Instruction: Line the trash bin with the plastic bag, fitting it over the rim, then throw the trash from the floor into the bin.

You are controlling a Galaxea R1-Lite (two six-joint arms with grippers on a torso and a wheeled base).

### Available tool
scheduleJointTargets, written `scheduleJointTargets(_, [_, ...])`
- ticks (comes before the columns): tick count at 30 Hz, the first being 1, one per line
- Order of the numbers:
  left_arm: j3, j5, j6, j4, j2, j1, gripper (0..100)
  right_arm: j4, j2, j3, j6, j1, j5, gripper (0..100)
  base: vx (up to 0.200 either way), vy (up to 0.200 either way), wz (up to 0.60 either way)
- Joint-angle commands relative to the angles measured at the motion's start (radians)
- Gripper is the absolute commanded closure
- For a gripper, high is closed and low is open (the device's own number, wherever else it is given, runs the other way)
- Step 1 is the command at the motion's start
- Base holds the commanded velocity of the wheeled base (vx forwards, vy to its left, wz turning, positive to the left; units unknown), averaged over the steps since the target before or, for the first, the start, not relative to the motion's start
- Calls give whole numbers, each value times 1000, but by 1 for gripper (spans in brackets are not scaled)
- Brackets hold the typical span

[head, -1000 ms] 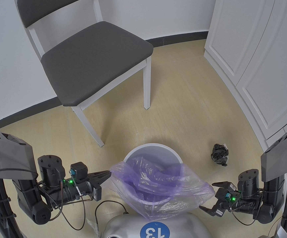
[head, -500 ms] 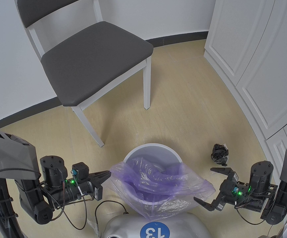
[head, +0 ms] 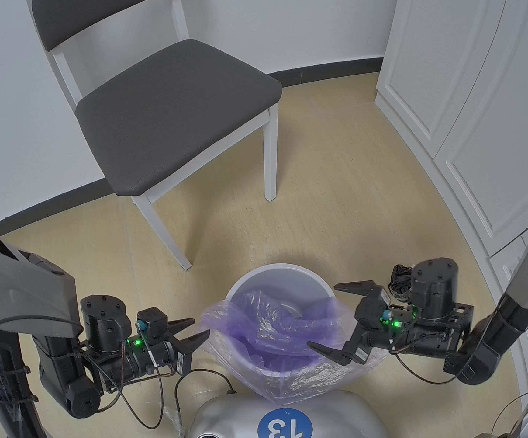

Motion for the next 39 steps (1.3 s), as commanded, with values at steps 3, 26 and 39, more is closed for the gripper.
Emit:
scheduleJointTargets(3, [51,15,-6,-18,-18,3,0,420,48,-398,-90,-2,64,0,0,0,0])
scheduleJointTargets(26, [162,15,0,-18,-103,30,0,983,224,-744,-310,-82,109,0,0,0,0])
scheduleJointTargets(39, [162,32,-1,-18,-109,35,0,985,273,-739,-308,-100,109,0,0,0,0])
